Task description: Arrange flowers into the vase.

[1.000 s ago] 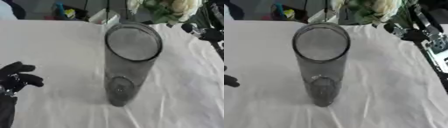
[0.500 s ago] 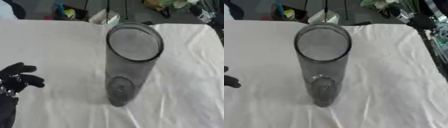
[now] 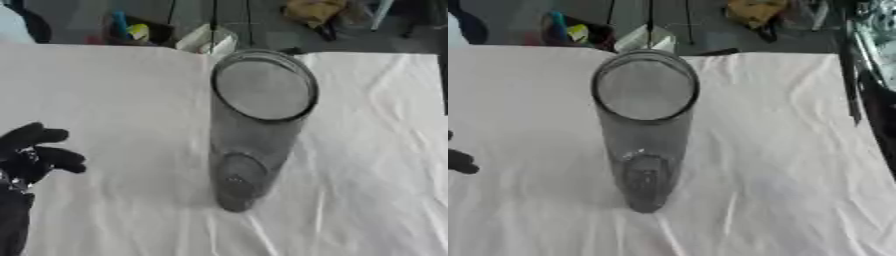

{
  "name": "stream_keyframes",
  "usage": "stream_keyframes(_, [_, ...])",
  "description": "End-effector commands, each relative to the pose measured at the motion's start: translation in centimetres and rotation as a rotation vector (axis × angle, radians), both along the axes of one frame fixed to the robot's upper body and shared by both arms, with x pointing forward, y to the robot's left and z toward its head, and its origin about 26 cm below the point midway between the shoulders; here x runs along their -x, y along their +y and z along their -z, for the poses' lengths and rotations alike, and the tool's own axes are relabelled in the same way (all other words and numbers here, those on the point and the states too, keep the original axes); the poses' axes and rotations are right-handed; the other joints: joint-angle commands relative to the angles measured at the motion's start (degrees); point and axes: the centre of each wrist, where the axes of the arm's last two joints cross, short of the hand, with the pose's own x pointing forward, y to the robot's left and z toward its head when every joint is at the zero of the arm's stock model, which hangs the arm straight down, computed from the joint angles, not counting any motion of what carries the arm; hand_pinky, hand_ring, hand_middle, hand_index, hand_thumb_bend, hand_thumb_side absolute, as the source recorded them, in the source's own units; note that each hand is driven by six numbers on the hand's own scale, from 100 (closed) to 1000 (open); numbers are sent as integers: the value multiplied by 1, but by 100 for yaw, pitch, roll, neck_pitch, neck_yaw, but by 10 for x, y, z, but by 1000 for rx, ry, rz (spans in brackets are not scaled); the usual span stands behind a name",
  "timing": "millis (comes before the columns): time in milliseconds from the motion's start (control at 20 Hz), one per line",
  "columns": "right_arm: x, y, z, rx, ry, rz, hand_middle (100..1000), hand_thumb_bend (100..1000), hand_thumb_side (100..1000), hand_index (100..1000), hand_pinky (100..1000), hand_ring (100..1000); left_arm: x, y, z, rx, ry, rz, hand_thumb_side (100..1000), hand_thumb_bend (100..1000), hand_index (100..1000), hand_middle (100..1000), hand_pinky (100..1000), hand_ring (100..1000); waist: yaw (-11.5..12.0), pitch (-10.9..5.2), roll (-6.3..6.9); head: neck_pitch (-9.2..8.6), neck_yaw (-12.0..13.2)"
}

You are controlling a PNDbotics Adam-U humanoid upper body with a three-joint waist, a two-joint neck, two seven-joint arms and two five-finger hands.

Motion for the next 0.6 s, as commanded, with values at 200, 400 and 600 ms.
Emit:
stream_keyframes(200, [9, 25, -27, -127, -78, -94, 100, 371, 533, 100, 124, 100, 3, 1, -5, -12, -14, 17, 1000, 122, 874, 727, 589, 631, 20, -334, -77, 57, -90])
stream_keyframes(400, [10, 38, -33, -196, -92, -150, 100, 326, 513, 100, 116, 100, 3, 0, -4, -12, -8, 26, 1000, 122, 873, 728, 589, 632, 27, -388, -86, 85, -105])
stream_keyframes(600, [13, 46, -39, -259, -111, -197, 100, 283, 495, 100, 110, 100, 3, 1, -4, -12, -2, 30, 1000, 123, 873, 728, 590, 633, 41, -461, -98, 127, -104])
